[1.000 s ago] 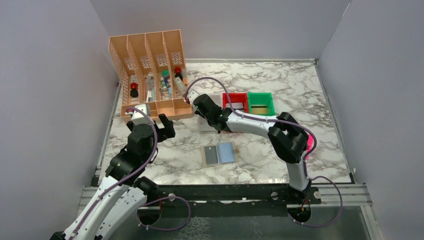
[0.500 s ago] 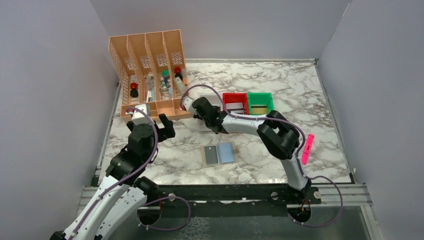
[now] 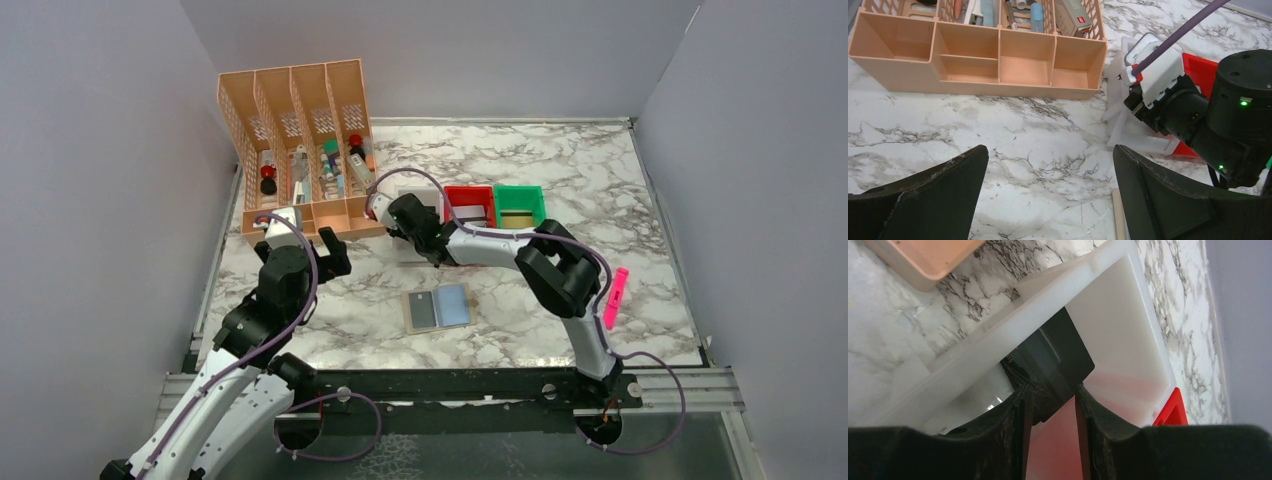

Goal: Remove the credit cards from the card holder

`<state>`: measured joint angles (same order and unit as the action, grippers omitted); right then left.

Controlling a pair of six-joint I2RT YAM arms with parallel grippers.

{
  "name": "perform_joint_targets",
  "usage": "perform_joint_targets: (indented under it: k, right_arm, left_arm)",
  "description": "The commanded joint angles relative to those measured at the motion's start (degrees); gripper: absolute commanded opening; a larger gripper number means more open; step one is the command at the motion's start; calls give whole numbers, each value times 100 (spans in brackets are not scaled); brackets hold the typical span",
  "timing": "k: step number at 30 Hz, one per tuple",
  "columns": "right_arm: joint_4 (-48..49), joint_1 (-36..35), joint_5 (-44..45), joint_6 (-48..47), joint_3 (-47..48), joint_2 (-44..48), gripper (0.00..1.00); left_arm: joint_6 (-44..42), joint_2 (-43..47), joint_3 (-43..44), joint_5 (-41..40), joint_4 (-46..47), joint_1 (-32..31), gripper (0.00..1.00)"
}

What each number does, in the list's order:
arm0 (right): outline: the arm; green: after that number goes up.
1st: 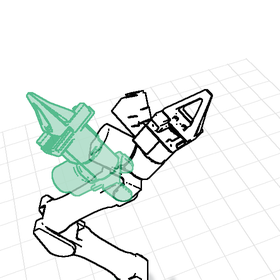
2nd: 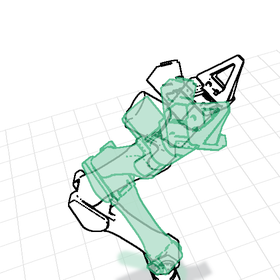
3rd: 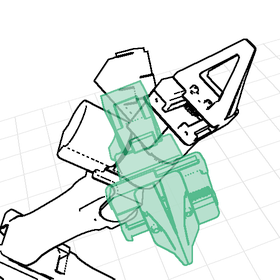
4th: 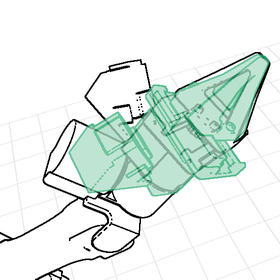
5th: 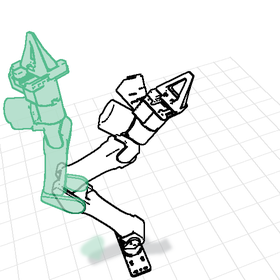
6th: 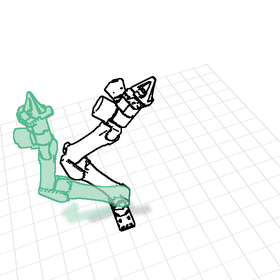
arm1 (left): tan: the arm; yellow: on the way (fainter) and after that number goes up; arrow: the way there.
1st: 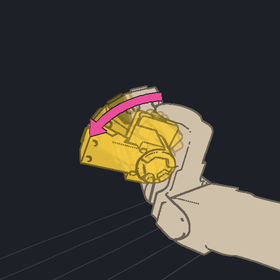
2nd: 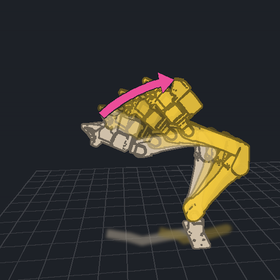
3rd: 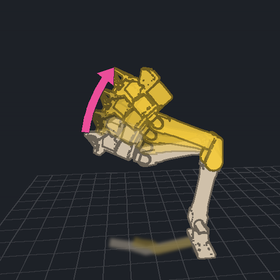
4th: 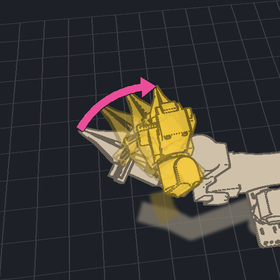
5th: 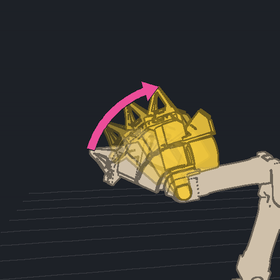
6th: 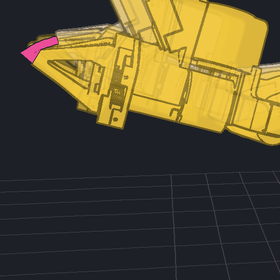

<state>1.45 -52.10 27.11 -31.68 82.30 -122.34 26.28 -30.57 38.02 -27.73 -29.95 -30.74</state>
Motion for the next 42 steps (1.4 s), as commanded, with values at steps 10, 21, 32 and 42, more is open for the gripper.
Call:
perform_joint_targets:
  k: [10,21,32,42]
  right_arm:
    - [-322,-20,-897,2904,-1340,2661,48]
    - [-358,-20,-2854,6441,-3903,4239,48]
    - [-213,-156,-3414,6839,-3989,3913,47]
    - [-1367,-901,-1794,6497,-3012,3177,51]
  left_arm:
    - [-49,-187,-3,-26,-24,42,99]
    - [-88,-891,13,796,104,42,98]
    - [454,-1854,-119,2352,443,42,87]
    - [498,-694,-130,1141,242,42,87]
